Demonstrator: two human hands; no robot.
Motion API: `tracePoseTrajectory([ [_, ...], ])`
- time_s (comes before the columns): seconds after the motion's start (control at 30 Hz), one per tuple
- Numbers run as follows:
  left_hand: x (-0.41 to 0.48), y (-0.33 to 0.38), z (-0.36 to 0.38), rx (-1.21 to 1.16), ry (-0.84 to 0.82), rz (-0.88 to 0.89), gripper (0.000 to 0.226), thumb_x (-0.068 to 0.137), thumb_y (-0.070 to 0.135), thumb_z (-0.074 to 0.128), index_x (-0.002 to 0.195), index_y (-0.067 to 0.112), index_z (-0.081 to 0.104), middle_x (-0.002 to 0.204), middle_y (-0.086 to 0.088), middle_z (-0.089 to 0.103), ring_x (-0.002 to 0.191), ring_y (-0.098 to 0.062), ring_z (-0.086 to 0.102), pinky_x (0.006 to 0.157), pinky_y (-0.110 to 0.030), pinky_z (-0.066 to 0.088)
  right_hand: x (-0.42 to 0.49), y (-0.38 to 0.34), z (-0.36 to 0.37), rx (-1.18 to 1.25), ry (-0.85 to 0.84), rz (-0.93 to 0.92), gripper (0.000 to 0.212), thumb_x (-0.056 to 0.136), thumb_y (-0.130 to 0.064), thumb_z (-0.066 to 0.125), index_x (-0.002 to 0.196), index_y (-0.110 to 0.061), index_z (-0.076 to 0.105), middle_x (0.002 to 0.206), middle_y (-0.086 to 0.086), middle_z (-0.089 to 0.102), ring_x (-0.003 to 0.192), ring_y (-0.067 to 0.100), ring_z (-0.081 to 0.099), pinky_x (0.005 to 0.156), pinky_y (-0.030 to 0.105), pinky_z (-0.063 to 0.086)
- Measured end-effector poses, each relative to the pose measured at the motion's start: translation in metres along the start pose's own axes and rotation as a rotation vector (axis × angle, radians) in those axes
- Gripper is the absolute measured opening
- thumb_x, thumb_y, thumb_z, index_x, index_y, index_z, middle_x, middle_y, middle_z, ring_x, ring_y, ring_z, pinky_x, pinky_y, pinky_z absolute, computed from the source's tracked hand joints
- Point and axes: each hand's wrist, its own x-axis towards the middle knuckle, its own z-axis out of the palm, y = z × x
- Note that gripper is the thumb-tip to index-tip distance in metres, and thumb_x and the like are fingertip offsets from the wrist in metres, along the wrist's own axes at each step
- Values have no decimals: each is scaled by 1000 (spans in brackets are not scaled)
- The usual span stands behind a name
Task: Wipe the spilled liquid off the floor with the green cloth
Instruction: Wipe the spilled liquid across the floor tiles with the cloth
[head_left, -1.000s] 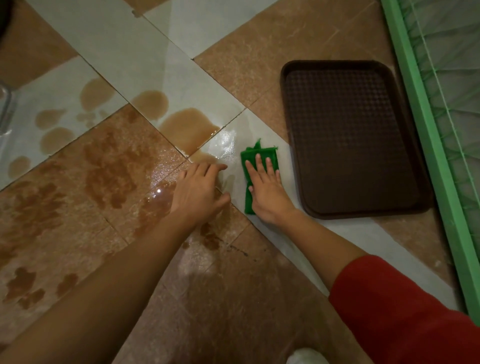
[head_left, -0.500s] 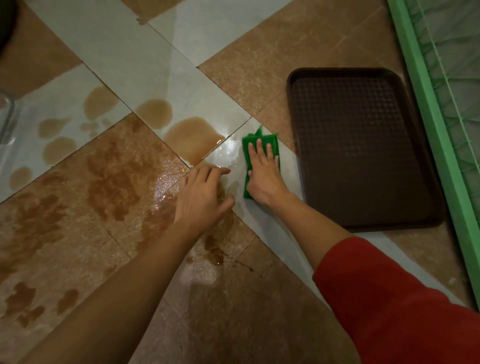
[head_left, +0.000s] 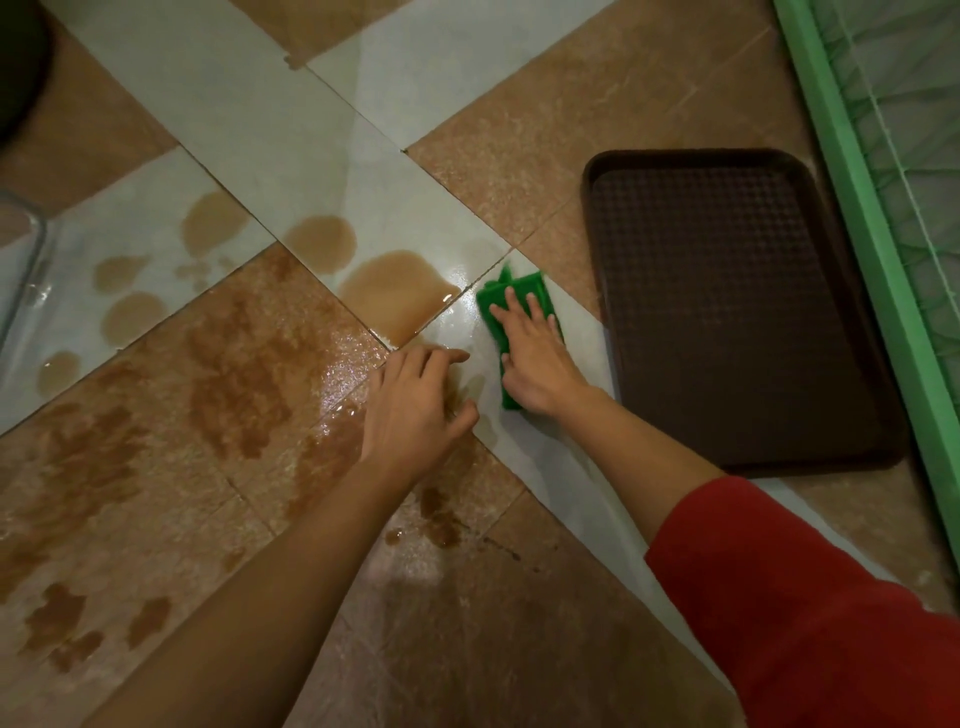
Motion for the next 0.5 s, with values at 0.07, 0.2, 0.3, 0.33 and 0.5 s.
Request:
tracePoseTrajectory([
  [0.07,0,2,0,-2,2,-7,45,75,37,61,116,21,55,112,-1,55,106,-23,46,85,-38,34,-13,3,3,-11,-55,-148,66,91,-6,46,149,-18,17,159,2,2,146,21,-5,117,37,-4],
  [0.2,-4,1,-2,0,-9,4,44,77,35,63,118,23,54,115,1,54,109,-20,44,88,-35,32,-12,13,1,-36,-76,-195,63,93,-11,47,148,-23,19,159,0,3,146,19,-4,117,36,-2],
  [0.3,-9,-6,-6,11,-4,-3,43,78,33,62,118,22,54,113,0,55,107,-22,45,87,-35,32,3,7,-3,27,-41,0,66,92,-11,45,149,-21,14,159,2,-3,146,20,-7,116,36,-4],
  [0.33,-11,-9,-9,30,-8,-8,43,78,33,62,119,22,54,112,-1,55,105,-23,46,87,-35,32,4,4,-2,29,-36,29,67,92,-11,45,150,-20,12,159,2,-4,146,21,-8,116,37,-5],
  [0.5,-14,-26,-15,90,19,-54,50,79,32,62,124,16,50,109,-5,56,100,-26,46,84,-37,35,-29,-8,15,14,17,-113,59,95,-12,42,149,-20,19,159,1,6,146,19,0,117,33,-1],
])
